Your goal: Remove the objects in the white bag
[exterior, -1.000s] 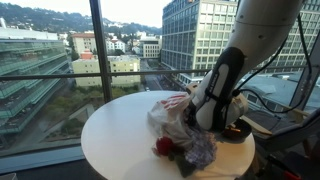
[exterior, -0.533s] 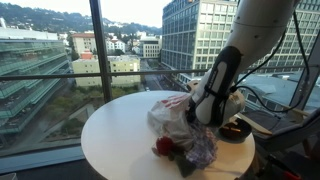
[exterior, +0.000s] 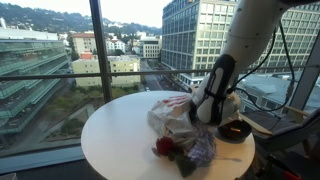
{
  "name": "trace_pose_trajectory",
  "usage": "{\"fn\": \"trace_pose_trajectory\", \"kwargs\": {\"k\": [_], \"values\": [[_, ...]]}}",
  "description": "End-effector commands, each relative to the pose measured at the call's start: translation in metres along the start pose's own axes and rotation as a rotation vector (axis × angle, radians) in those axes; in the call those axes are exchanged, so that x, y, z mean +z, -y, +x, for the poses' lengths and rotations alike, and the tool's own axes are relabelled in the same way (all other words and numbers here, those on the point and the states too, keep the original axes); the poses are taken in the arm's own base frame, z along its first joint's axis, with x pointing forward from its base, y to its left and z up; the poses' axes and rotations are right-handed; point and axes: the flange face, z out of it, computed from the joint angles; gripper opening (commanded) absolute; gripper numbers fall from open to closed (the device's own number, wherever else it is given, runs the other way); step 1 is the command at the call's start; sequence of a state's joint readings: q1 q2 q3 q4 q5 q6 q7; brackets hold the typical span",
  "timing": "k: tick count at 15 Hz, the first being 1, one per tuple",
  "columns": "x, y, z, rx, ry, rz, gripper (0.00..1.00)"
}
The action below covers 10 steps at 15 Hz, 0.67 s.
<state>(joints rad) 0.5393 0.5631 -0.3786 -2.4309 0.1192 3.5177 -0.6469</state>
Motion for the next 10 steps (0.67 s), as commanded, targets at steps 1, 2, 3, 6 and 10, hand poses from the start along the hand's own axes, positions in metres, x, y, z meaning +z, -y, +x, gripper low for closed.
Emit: {"fn": "trace_pose_trajectory", "kwargs": {"k": [1,2,3,6,10], "values": [[0.0227,-0.0057,0.0023,0.027,-0.001,0.008,1.0],[0.0246,-0.0051,0.0022,0.033,-0.001,0.017,0.75],[0.0255,-0.004,0.0027,0.041,0.004,0.025,0.75],[0.0245,0.0011,0.0044,0.057,0.005,0.046,0.5],[0.0222,0.0039,0.0024,0.085,0.045,0.062,0.2]]}}
